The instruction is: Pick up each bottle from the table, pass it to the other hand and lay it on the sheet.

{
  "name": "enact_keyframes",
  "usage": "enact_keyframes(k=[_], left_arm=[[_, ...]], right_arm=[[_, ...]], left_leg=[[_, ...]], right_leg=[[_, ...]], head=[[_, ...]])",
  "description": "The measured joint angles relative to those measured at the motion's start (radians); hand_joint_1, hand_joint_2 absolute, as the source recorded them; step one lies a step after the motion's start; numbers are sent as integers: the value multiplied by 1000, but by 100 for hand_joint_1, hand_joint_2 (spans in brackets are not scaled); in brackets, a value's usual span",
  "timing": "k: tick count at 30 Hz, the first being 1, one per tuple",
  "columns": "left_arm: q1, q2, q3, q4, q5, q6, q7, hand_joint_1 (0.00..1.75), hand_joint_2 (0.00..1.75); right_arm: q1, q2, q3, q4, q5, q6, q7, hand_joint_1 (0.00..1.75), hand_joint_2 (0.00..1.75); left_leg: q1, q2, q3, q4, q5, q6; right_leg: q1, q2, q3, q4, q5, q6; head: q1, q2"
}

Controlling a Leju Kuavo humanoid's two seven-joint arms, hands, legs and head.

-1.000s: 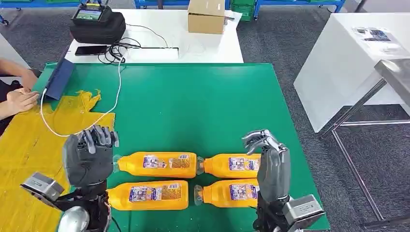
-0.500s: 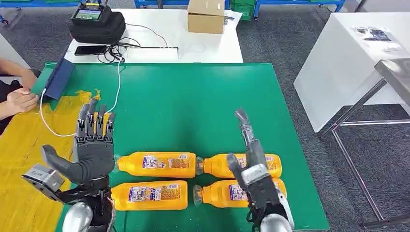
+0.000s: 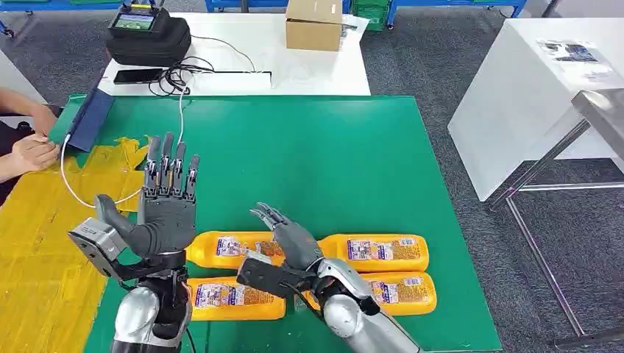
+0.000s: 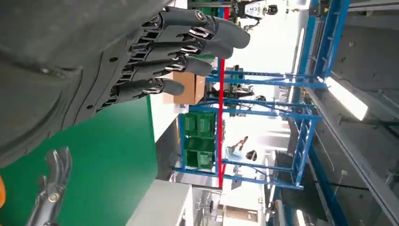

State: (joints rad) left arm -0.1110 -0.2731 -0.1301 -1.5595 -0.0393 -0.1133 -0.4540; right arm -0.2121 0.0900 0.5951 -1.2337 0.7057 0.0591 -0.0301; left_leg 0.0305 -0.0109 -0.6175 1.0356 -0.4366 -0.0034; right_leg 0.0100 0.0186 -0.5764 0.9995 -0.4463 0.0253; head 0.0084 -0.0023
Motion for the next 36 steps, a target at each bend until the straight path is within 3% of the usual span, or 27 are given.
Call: enact_keyframes(k=[7, 16, 25, 36], left_arm=[[-3, 0, -1, 12, 0, 0, 0, 0, 0], [-32, -3, -17, 46, 6, 3, 3, 0, 0], [-29, -3, -10, 51, 6, 3, 3, 0, 0], [-29, -3, 2, 51, -21, 35, -2, 0, 0]], right_arm=[[-23, 0, 36, 39, -6, 17, 6, 0, 175], [-70, 47, 201, 132, -8, 34, 36, 0, 175], [-117, 15, 341, 107, 9, 45, 50, 0, 175], [-139, -12, 414, 105, 32, 68, 67, 0, 175]], left_leg=[[0, 1, -1, -1, 0, 0], [0, 0, 0, -1, 1, -1], [0, 0, -1, -1, 1, -1], [0, 0, -1, -1, 1, -1]], right_leg=[[0, 0, -1, 0, 0, 0], [1, 0, -1, 0, 0, 0], [1, 0, -1, 0, 0, 0], [1, 0, -1, 0, 0, 0]], head=[[0, 0], [0, 0], [0, 0], [0, 0]])
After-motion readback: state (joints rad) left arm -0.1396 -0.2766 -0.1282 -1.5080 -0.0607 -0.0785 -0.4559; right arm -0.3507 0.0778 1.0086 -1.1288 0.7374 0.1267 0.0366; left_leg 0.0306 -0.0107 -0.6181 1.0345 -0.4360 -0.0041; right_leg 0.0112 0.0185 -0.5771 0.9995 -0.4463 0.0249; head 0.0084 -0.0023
